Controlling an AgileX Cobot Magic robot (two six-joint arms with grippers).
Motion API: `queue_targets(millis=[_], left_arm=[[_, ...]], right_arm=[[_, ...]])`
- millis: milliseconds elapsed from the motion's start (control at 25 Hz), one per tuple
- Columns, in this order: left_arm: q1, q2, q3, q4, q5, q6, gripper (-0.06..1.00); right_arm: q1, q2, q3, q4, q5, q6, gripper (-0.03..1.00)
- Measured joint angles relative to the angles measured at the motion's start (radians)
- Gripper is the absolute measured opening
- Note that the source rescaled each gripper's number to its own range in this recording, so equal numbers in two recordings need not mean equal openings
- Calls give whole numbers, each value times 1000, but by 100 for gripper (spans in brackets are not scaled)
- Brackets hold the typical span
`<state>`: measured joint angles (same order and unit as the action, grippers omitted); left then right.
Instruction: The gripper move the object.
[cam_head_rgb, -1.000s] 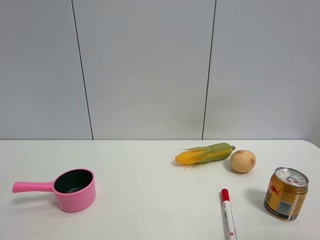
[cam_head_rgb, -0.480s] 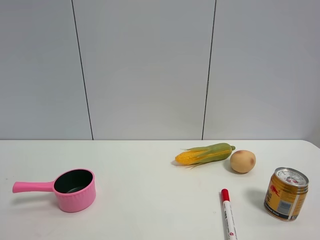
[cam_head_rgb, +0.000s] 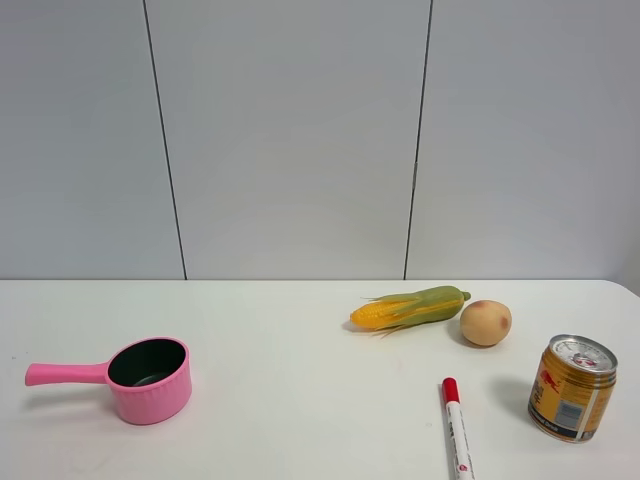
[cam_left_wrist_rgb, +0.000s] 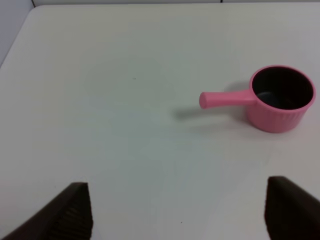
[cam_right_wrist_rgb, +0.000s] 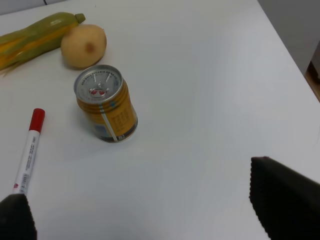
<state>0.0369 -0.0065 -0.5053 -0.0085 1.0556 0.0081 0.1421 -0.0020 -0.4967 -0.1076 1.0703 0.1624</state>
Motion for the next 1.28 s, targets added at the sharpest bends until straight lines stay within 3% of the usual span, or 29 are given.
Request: queue_targets(millis=[320,640,1280], left_arm=[[0,0,0,0,0,0,100],[0,0,0,0,0,0,100],[0,0,0,0,0,0,100]], right_arm=[[-6,0,0,0,0,1,83],[-119,0,0,0,0,1,83],[-121,0,0,0,0,1,83]])
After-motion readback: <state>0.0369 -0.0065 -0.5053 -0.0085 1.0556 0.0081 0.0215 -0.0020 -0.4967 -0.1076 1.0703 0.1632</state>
